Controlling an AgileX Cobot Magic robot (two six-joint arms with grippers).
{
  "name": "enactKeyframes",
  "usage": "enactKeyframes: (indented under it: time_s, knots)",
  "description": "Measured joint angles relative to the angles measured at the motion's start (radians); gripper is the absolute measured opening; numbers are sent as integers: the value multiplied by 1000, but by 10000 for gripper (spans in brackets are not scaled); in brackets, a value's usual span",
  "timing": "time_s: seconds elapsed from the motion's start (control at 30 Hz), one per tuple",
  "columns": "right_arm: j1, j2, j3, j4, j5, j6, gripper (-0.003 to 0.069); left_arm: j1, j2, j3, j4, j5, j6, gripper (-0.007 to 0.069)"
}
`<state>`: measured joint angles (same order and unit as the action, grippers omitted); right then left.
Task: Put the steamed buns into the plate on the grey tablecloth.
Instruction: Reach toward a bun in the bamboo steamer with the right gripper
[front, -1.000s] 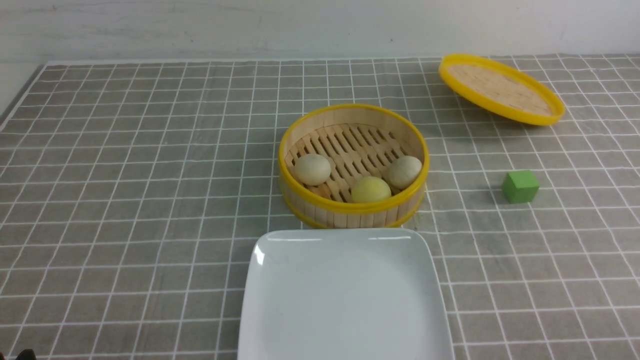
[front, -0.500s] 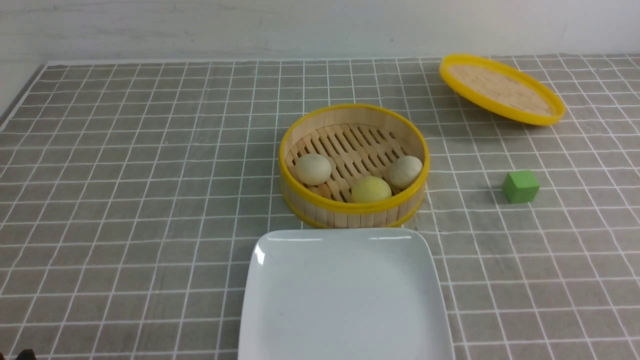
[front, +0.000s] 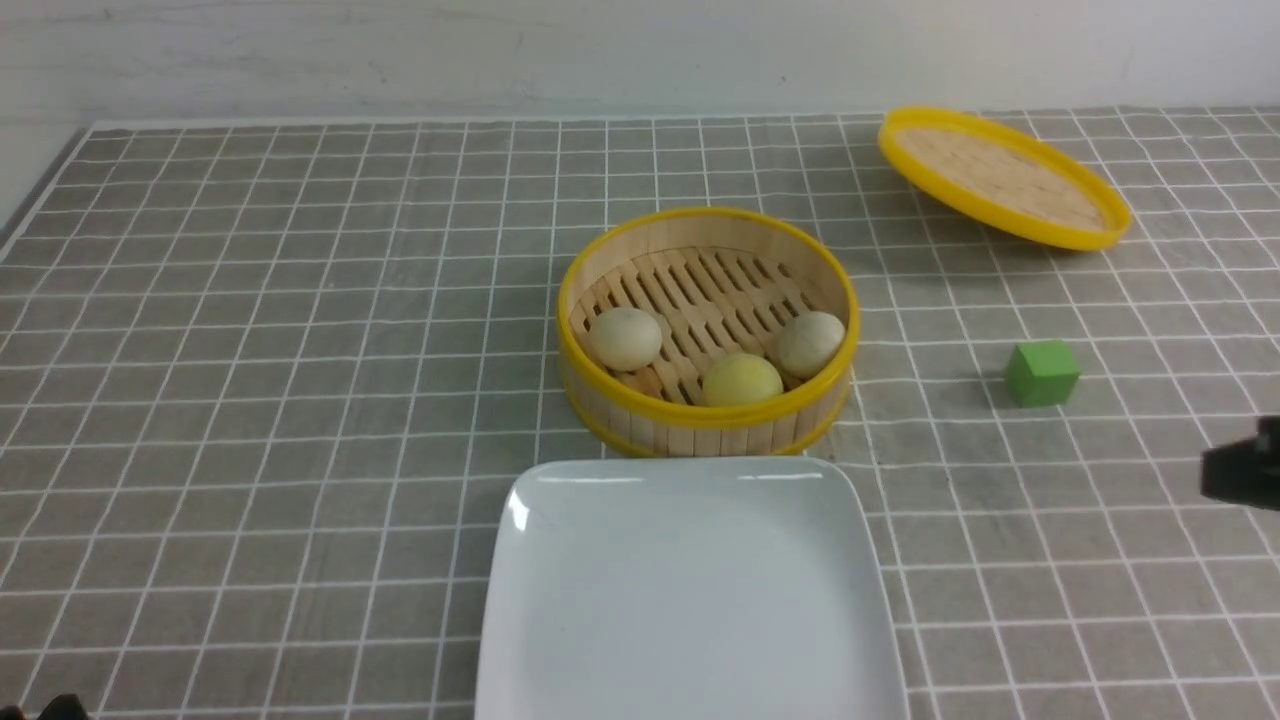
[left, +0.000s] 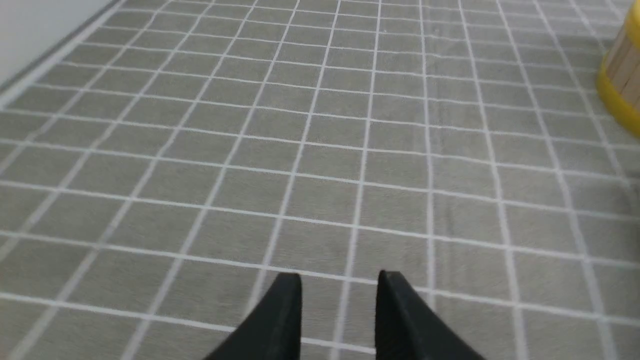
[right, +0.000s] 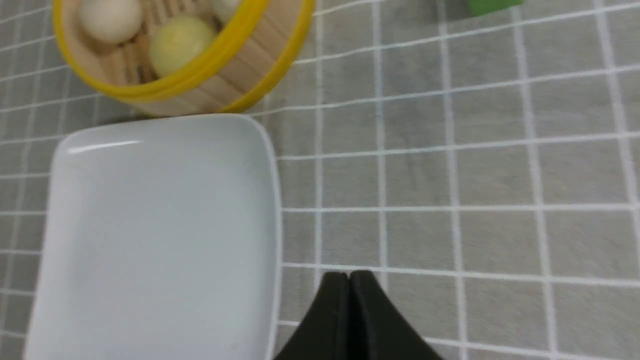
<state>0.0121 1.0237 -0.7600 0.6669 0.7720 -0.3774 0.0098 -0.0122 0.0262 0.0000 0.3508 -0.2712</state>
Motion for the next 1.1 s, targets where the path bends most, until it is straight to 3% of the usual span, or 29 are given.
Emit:
enactKeyframes:
  time_s: [0.03,0.07,0.17,0.27,0.4,0.47,0.6,0.7,0.87,0.93,1.1]
  knots:
    - [0,8,-5,0,2,0,1,0,0,0,-11,0,-13,241]
    - [0,65,-42,99,19,-88,10,0,0,2,-139,-23,-113,241]
    - [26,180,-129,230,59,-236,49,0,0,3,-446,-121,-348,241]
    - [77,264,-197,261,74,-281,82,0,0,3,-591,-208,-438,241]
    - [151,366,-291,257,75,-295,116,0,0,3,-655,-378,-470,240]
    - [181,409,-347,234,75,-292,123,0,0,-4,-649,-395,-467,224]
    - [230,502,-489,128,85,-189,135,0,13,-120,-553,-226,-387,114]
    - [279,632,-665,-91,117,-23,167,0,187,-341,-429,47,-294,10]
    - [360,793,-861,-353,172,113,260,0,576,-642,-311,434,-137,2]
    - [383,850,-911,-436,177,139,293,0,685,-726,-295,519,-97,2]
    - [395,983,-1001,-529,157,158,332,0,910,-841,-282,558,-37,14]
